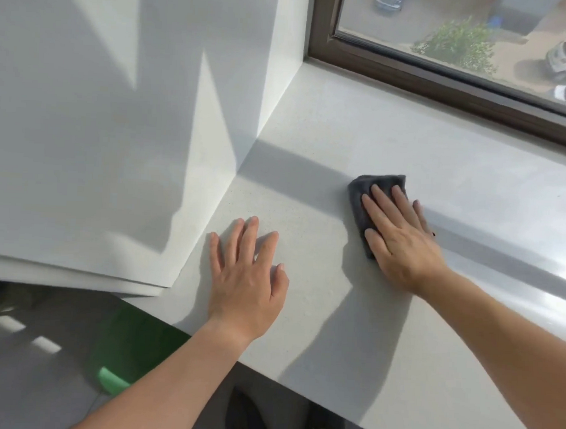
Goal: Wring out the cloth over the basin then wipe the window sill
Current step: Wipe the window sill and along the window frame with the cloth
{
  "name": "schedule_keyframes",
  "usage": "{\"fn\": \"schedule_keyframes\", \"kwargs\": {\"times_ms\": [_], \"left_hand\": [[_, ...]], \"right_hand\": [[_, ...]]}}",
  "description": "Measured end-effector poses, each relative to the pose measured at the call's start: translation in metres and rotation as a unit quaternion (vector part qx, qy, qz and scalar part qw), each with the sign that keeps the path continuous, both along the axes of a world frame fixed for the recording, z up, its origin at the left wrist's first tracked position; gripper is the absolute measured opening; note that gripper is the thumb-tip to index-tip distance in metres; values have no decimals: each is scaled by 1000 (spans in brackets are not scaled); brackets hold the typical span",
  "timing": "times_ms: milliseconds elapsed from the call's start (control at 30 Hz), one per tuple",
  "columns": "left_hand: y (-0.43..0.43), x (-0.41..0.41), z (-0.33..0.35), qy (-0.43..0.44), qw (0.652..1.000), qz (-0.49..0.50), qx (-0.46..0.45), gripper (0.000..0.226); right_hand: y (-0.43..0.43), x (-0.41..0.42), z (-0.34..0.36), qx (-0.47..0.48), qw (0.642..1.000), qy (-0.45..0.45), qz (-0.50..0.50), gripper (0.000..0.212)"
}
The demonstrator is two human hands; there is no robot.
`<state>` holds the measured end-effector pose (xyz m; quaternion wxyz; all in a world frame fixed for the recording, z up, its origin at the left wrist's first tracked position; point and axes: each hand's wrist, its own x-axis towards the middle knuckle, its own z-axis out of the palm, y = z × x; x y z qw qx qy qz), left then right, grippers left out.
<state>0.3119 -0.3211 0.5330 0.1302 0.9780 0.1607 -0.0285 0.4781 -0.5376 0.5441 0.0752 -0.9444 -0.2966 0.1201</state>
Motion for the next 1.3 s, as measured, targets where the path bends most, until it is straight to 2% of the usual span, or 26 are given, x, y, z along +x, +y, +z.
{"fn": "schedule_keyframes", "kwargs": {"times_ms": [67, 100, 167, 267, 367, 433, 533, 567, 600, 700, 767, 833, 933, 967, 1033, 1167, 1233, 1300], "left_hand": [[1, -1, -1, -25, 999, 9, -22, 54], [1, -2, -1, -44, 998, 14, -46, 55], [2, -5, 1, -76, 992, 26, -93, 58], [5, -17, 2, -96, 989, 60, -95, 56], [8, -34, 2, -86, 992, 76, -50, 47], [7, -41, 5, -70, 995, 72, -24, 45], [1, -51, 5, -57, 996, 70, -26, 51], [0, -55, 3, -54, 996, 69, -26, 53], [-1, -59, 2, -53, 996, 69, -26, 54], [-1, -65, -1, -72, 994, 80, -31, 55], [-2, -68, -2, -71, 994, 81, -23, 60], [-3, -73, -2, -64, 995, 73, -8, 64], [-3, -76, -6, -62, 995, 73, 1, 67], [-4, -76, -7, -65, 994, 86, 0, 67], [-8, -76, -7, -78, 990, 115, -8, 66], [-15, -83, -12, -91, 986, 135, -21, 62], [-16, -84, -13, -82, 987, 137, -14, 62], [-16, -83, -13, -74, 988, 138, -10, 62]], "right_hand": [[25, 14, -1, 12, 995, 26, -91, 59], [33, 5, -3, 20, 996, 23, -86, 61], [37, -43, -5, 26, 1000, 0, 15, 63], [12, -127, -3, 24, 985, -9, 173, 64], [-4, -123, -3, 13, 966, -9, 259, 65], [13, -82, -4, 10, 973, -25, 228, 63], [72, -19, -5, 10, 999, -16, 49, 64], [94, -16, -7, 11, 1000, -18, 22, 64], [110, -25, -9, 20, 999, -24, 35, 64], [114, -74, -13, 46, 974, -29, 221, 62], [101, -69, -12, 35, 954, -13, 297, 60], [111, -37, -10, 28, 958, -27, 285, 59], [152, -9, -7, 12, 988, 4, 151, 60], [162, -14, -7, 17, 991, 4, 136, 61], [160, -37, -9, 32, 982, -6, 186, 62], [88, -74, -11, 14, 935, -6, 353, 61], [47, -62, -12, 3, 934, -26, 356, 60], [22, -45, -9, -15, 963, -28, 269, 61]]}}
